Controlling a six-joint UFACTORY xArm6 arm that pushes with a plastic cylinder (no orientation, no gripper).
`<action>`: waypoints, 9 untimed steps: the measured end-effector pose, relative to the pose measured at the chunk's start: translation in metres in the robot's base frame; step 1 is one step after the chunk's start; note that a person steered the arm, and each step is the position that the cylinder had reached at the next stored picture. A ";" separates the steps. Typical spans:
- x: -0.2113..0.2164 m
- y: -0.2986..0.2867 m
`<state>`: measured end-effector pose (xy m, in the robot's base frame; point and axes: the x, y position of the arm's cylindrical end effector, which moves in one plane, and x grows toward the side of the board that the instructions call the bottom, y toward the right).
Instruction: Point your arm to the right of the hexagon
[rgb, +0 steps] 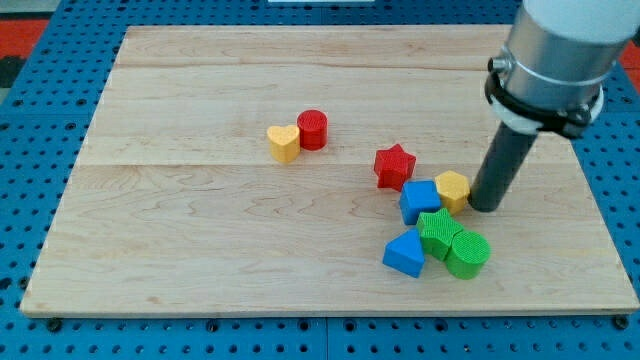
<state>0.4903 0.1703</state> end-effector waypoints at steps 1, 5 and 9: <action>-0.032 -0.010; -0.074 -0.024; -0.033 0.001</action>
<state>0.4571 0.1716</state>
